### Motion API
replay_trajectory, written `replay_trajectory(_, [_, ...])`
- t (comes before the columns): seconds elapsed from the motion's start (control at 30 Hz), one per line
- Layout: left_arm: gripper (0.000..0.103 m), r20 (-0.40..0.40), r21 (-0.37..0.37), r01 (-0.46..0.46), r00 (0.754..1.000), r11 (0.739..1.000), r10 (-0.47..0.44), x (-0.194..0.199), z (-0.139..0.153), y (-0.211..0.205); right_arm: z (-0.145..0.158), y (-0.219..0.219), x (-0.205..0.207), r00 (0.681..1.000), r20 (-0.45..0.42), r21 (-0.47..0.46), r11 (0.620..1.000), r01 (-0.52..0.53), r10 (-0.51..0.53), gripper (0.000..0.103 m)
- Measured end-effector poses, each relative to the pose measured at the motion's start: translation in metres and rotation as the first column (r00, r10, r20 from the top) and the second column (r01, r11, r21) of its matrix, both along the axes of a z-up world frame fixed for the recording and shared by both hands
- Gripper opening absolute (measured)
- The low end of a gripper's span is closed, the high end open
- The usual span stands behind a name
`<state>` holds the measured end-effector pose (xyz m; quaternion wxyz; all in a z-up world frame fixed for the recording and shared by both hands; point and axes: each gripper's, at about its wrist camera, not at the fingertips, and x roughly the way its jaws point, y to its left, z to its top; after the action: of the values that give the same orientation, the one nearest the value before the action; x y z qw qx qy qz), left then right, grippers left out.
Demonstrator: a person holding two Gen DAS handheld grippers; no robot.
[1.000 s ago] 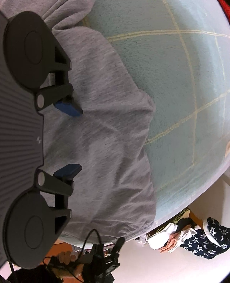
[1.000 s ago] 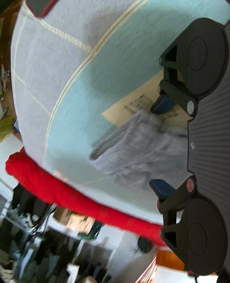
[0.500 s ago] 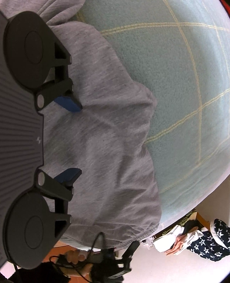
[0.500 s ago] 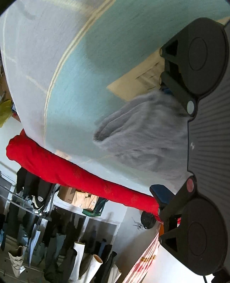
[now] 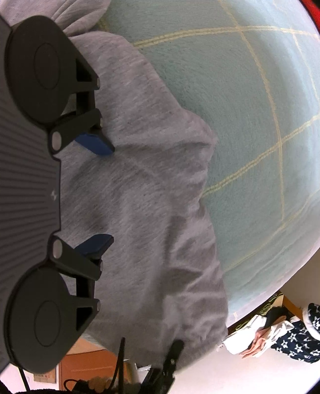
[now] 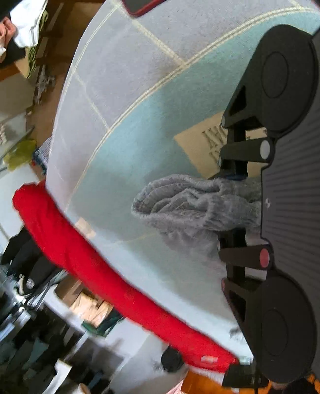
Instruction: Fold clothes
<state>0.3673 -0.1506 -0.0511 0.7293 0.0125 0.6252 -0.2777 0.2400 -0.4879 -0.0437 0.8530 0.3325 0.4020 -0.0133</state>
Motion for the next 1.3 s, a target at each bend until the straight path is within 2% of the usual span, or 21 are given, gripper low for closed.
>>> replay_trajectory(0.07, [0.069, 0.028, 0.017, 0.026, 0.999, 1.0, -0.026, -0.002, 0.005, -0.004, -0.008, -0.003, -0.004, 0.998, -0.063, -0.031, 0.999, 0.029, -0.031, 0.052])
replay_trajectory(0.17, [0.069, 0.066, 0.043, 0.061, 0.996, 0.997, -0.064, -0.004, 0.012, -0.009, -0.009, -0.009, -0.031, 0.993, -0.066, 0.037, 0.994, 0.105, -0.102, 0.052])
replay_trajectory(0.27, [0.069, 0.046, 0.05, 0.075, 0.996, 0.996, -0.077, -0.004, 0.009, -0.01, -0.01, -0.002, -0.052, 0.992, -0.078, 0.091, 0.991, 0.102, -0.095, 0.05])
replay_trajectory(0.3, [0.069, 0.042, 0.052, 0.078, 0.996, 0.996, -0.08, -0.004, 0.007, -0.01, -0.01, 0.0, -0.056, 0.994, -0.073, 0.103, 0.99, 0.093, -0.086, 0.047])
replay_trajectory(0.37, [0.069, 0.041, 0.057, 0.083, 0.995, 0.995, -0.086, -0.005, 0.003, -0.012, -0.01, 0.006, -0.051, 0.996, -0.051, 0.125, 0.989, 0.078, -0.072, 0.015])
replay_trajectory(0.4, [0.069, 0.042, 0.059, 0.086, 0.995, 0.995, -0.088, -0.005, 0.003, -0.014, -0.01, 0.008, -0.048, 0.997, -0.039, 0.136, 0.988, 0.07, -0.065, 0.015])
replay_trajectory(0.53, [0.069, 0.05, 0.068, 0.1, 0.993, 0.993, -0.104, -0.007, 0.007, -0.014, -0.024, 0.023, -0.023, 0.999, -0.044, 0.129, 0.991, 0.035, -0.03, 0.015])
replay_trajectory(0.63, [0.069, 0.082, 0.074, 0.119, 0.989, 0.99, -0.125, -0.008, 0.018, -0.013, -0.023, 0.019, -0.031, 0.997, -0.066, 0.135, 0.99, 0.049, -0.04, 0.015])
replay_trajectory(0.73, [0.069, 0.168, 0.063, 0.161, 0.971, 0.985, -0.17, -0.011, 0.034, -0.02, -0.011, 0.011, -0.048, 0.994, -0.099, 0.103, 0.993, 0.061, -0.05, 0.034])
replay_trajectory(0.8, [0.069, 0.225, 0.057, 0.206, 0.951, 0.977, -0.213, -0.014, 0.039, -0.028, 0.005, 0.007, -0.058, 0.992, -0.108, 0.042, 0.997, 0.067, -0.062, 0.036])
replay_trajectory(0.9, [0.069, 0.288, 0.054, 0.267, 0.918, 0.962, -0.271, -0.016, 0.034, -0.04, 0.035, 0.008, -0.056, 0.996, -0.067, -0.121, 0.991, 0.051, -0.059, 0.036])
replay_trajectory(0.97, [0.069, 0.307, 0.045, 0.285, 0.908, 0.958, -0.284, -0.017, 0.027, -0.047, 0.052, 0.014, -0.045, 1.0, -0.02, -0.206, 0.979, 0.004, -0.008, 0.037])
replay_trajectory(1.03, [0.069, 0.323, 0.025, 0.29, 0.904, 0.957, -0.282, -0.019, 0.023, -0.05, 0.057, 0.027, -0.023, 0.997, 0.019, -0.223, 0.972, -0.071, 0.077, 0.037])
replay_trajectory(1.17, [0.069, 0.354, 0.028, 0.32, 0.883, 0.947, -0.309, -0.025, 0.014, -0.047, 0.042, 0.063, 0.026, 0.964, 0.083, -0.154, 0.959, -0.238, 0.253, 0.037])
replay_trajectory(1.23, [0.07, 0.376, 0.059, 0.342, 0.863, 0.938, -0.338, -0.024, 0.009, -0.045, 0.018, 0.077, 0.048, 0.953, 0.035, -0.153, 0.944, -0.291, 0.3, 0.037])
replay_trajectory(1.3, [0.07, 0.4, 0.079, 0.358, 0.844, 0.93, -0.358, -0.021, 0.008, -0.042, -0.005, 0.078, 0.062, 0.955, -0.044, -0.22, 0.93, -0.294, 0.292, 0.032])
